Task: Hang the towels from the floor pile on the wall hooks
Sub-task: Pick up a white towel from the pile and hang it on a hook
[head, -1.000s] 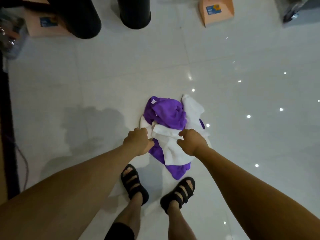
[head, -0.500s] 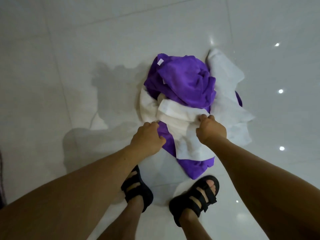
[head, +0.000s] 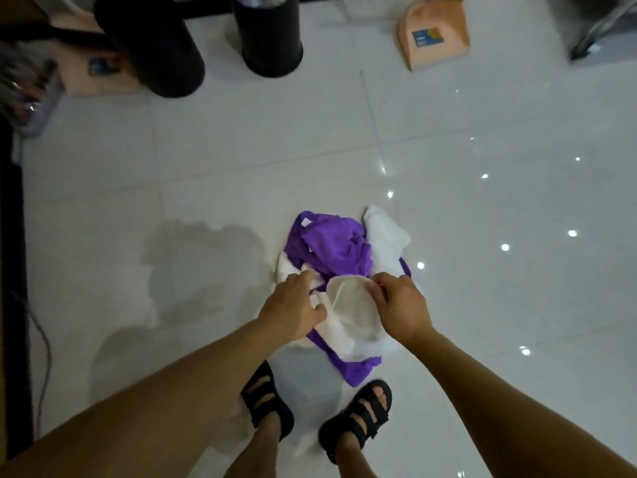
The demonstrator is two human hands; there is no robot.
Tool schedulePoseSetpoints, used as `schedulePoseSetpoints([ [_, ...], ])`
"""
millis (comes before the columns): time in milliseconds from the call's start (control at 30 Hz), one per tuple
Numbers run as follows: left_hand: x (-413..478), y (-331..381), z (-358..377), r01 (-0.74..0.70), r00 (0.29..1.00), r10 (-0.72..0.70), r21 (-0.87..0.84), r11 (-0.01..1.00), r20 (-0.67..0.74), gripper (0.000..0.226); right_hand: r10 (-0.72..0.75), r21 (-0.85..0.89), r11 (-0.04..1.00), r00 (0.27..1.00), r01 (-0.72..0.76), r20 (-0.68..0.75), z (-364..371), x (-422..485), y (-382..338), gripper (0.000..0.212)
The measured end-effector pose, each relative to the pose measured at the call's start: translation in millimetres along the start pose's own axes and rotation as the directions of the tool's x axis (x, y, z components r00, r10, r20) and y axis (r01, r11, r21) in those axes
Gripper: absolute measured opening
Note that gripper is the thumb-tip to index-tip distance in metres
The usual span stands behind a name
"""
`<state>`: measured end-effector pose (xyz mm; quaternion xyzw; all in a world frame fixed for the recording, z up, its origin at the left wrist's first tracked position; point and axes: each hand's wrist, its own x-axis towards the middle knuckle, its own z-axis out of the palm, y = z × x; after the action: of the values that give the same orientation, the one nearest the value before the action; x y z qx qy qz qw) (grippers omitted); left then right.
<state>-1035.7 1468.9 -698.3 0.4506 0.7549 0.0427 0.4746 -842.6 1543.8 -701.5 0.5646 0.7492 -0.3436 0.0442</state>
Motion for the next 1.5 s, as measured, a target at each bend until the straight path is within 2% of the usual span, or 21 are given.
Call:
schedulePoseSetpoints([
  [67,-32.4,29.5,-39.3,-0.086,0.996,0.086,-0.03,0.996,0.01,0.079,-0.025,0.245,0.969,0.999,0.036,-0.049,-47.2,-21.0,-46.1,0.028],
  [133,-62.4,58.7,-78.5,-0.159,0.987,0.159,-0.019,0.987,0.019,0.091,-0.056,0.47,0.878,0.995,0.091,-0.088,-96.5,-40.0,-93.9,0.023],
  [200,-91.1,86.0,-116.2,-0.225,0.974,0.225,-0.011,0.974,-0.029,0.087,-0.102,0.61,0.78,0.99,0.138,-0.094,-146.1,-58.3,-139.2,0.02],
  [300,-133.2,128.7,-169.9,-0.315,0.937,0.297,-0.073,0.946,-0.185,0.07,-0.224,0.719,0.669,0.973,0.189,-0.048,-214.0,-82.5,-197.4,0.018],
  [433,-185.8,167.1,-226.5,-0.328,0.927,0.292,-0.133,0.935,-0.235,0.056,-0.404,0.693,0.659,0.915,0.291,0.0,-281.4,-111.5,-253.9,0.016],
  [500,-213.0,176.8,-244.6,-0.288,0.938,0.243,-0.166,0.943,-0.246,0.034,-0.477,0.673,0.653,0.879,0.348,0.008,-307.7,-125.7,-272.1,0.015],
  [600,-255.7,193.6,-261.9,-0.281,0.92,0.192,-0.234,0.931,-0.34,0.012,-0.524,0.645,0.619,0.847,0.447,-0.084,-343.7,-144.6,-288.5,0.012],
  [633,-270.8,201.8,-268.0,-0.291,0.91,0.172,-0.285,0.913,-0.378,0.014,-0.528,0.642,0.593,0.837,0.486,-0.146,-354.1,-149.4,-291.6,0.017],
  [700,-301.5,219.9,-282.4,-0.323,0.884,0.119,-0.409,0.854,-0.451,0.023,-0.544,0.625,0.565,0.813,0.539,-0.209,-369.7,-160.3,-294.2,0.049],
  [767,-333.7,238.8,-298.3,-0.388,0.84,0.078,-0.495,0.778,-0.536,0.023,-0.597,0.628,0.552,0.786,0.549,-0.162,-375.7,-172.8,-293.7,0.076],
  [833,-365.5,255.6,-314.7,-0.46,0.784,0.025,-0.554,0.694,-0.62,0.013,-0.655,0.663,0.536,0.753,0.522,-0.064,-373.5,-185.1,-293.7,0.082],
  [933,-407.3,270.1,-339.0,-0.549,0.696,-0.067,-0.591,0.591,-0.715,0.012,-0.685,0.598,0.599,0.728,0.533,0.036,-362.6,-204.6,-298.9,0.063],
  [1000,-430.6,273.8,-354.7,-0.607,0.647,-0.108,-0.596,0.525,-0.755,0.023,-0.637,0.563,0.663,0.767,0.494,0.076,-357.7,-216.4,-308.0,0.043],
  [1067,-451.9,268.2,-366.4,-0.667,0.611,-0.114,-0.588,0.457,-0.783,0.037,-0.584,0.618,0.672,0.805,0.408,0.103,-357.9,-226.9,-322.2,0.025],
  [1133,-468.8,255.0,-364.8,-0.68,0.63,-0.062,-0.589,0.437,-0.774,0.041,-0.58,0.722,0.601,0.809,0.343,0.099,-364.1,-239.7,-342.7,0.023],
  [1200,-480.2,235.8,-351.8,-0.608,0.676,-0.055,-0.598,0.522,-0.735,0.049,-0.595,0.822,0.487,0.801,0.295,0.065,-373.4,-255.5,-367.6,0.026],
  [1233,-483.8,223.9,-344.0,-0.558,0.709,-0.074,-0.622,0.55,-0.702,0.059,-0.599,0.863,0.431,0.799,0.264,0.054,-377.6,-262.7,-380.0,0.028],
  [1300,-490.7,197.4,-330.1,-0.44,0.823,-0.085,-0.725,0.53,-0.562,0.076,-0.611,0.906,0.37,0.789,0.206,0.07,-383.7,-273.6,-403.3,0.031],
  [1367,-503.1,175.6,-320.6,-0.323,0.913,-0.031,-0.767,0.555,-0.407,0.074,-0.641,0.89,0.418,0.753,0.183,0.146,-383.7,-281.4,-423.3,0.044],
  [1400,-509.1,166.3,-318.4,-0.293,0.929,-0.02,-0.765,0.573,-0.37,0.068,-0.662,0.861,0.473,0.721,0.19,0.204,-381.9,-283.5,-430.8,0.052],
  [1500,-532.8,145.1,-322.1,-0.323,0.906,-0.057,-0.772,0.547,-0.42,0.052,-0.698,0.734,0.635,0.585,0.24,0.413,-373.6,-290.2,-443.7,0.065],
])
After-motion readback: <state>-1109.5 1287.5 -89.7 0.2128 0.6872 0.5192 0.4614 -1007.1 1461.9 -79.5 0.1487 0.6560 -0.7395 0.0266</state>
